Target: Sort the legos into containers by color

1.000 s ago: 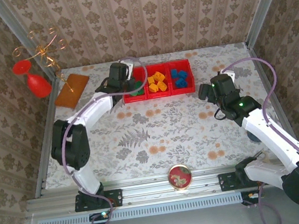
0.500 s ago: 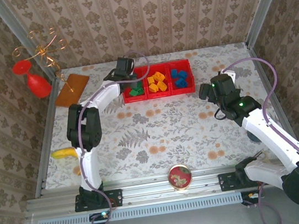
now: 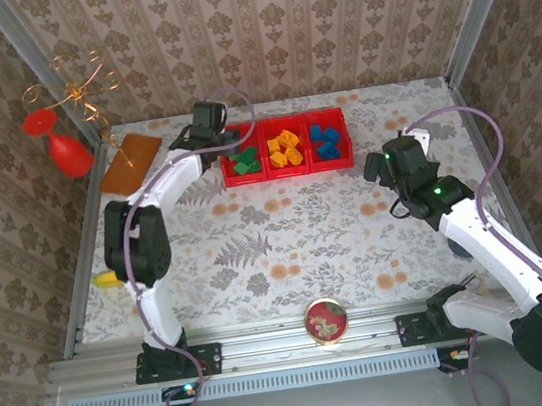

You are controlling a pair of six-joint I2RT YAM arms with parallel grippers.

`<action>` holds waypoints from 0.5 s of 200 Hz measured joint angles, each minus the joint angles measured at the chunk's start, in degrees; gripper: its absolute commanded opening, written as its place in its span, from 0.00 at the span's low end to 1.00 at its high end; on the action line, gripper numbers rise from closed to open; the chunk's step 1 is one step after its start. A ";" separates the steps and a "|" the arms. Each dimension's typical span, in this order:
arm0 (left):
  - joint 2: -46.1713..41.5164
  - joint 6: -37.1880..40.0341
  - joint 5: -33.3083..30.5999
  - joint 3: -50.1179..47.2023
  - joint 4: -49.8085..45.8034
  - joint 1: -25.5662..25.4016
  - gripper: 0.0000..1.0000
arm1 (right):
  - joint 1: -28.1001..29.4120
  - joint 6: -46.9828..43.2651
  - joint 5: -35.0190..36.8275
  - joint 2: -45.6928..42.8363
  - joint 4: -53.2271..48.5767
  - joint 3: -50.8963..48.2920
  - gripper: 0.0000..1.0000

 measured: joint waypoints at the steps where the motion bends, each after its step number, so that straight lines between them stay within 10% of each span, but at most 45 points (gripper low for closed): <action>1: -0.28 0.02 -0.02 -0.20 0.04 0.00 0.79 | 0.00 -0.02 0.04 -0.04 0.02 -0.07 1.00; 38: -15.28 -0.81 -1.95 -13.92 6.54 0.96 0.99 | -0.68 -1.22 3.41 -0.50 2.03 -2.29 1.00; 100: -31.28 -1.05 -5.53 -41.57 17.00 8.13 1.00 | -1.99 -9.84 6.67 2.47 13.27 -8.72 1.00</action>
